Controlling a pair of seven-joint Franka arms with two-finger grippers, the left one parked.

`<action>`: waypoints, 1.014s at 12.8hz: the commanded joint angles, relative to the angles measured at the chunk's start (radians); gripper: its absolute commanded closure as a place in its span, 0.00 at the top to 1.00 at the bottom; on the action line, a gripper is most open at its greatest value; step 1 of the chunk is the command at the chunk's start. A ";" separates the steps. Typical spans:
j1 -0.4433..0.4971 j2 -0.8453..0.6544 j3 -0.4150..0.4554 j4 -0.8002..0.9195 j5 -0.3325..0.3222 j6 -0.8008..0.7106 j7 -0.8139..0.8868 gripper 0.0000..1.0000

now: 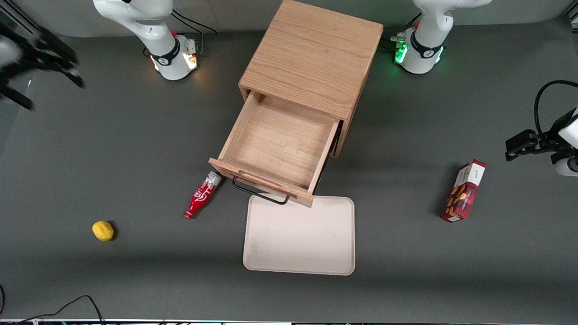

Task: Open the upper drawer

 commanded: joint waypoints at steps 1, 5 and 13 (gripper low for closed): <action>0.005 -0.125 -0.145 -0.183 0.020 -0.081 0.012 1.00; 0.004 -0.450 -0.188 -0.764 0.012 0.201 0.177 1.00; 0.002 -0.457 -0.145 -0.803 0.055 0.302 0.336 1.00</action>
